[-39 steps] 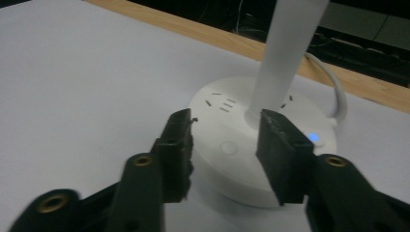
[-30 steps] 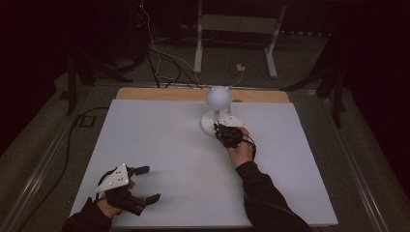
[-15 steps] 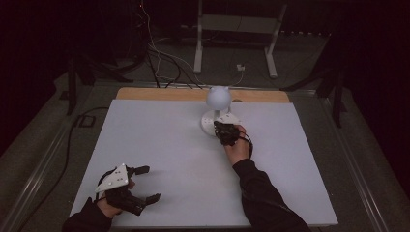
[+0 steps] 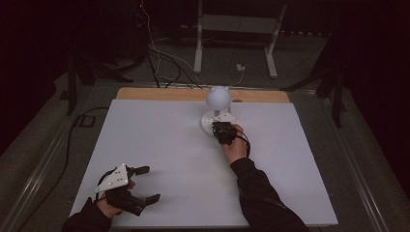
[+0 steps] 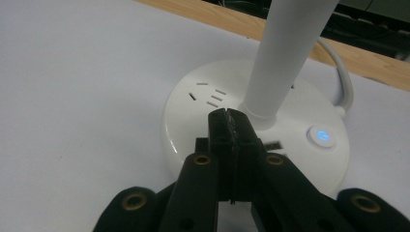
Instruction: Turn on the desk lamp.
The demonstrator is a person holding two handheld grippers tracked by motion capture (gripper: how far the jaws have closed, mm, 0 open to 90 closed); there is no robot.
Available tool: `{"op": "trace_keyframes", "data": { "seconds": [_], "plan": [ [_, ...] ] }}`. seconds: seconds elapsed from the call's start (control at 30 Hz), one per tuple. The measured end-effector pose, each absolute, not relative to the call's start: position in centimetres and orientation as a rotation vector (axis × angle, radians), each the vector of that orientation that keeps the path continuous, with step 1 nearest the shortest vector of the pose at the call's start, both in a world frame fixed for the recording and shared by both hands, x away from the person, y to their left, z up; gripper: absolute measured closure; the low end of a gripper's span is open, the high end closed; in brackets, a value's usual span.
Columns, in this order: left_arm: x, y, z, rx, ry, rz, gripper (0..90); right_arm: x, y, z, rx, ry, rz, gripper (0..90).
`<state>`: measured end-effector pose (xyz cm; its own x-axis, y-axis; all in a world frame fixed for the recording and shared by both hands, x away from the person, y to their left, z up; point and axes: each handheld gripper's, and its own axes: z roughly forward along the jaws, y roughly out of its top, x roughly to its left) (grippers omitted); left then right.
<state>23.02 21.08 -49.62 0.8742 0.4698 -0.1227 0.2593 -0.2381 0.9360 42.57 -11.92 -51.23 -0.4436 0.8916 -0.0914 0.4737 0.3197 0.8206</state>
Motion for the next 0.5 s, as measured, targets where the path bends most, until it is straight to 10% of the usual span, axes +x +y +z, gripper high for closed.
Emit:
{"op": "trace_keyframes", "data": {
  "seconds": [0.5],
  "plan": [
    [23.06, 21.03, -49.67, 1.839, 0.547, 0.212, 0.3, 42.58, -11.67, -51.44, 1.191, 2.05, 0.994, 90.0]
  ]
}}
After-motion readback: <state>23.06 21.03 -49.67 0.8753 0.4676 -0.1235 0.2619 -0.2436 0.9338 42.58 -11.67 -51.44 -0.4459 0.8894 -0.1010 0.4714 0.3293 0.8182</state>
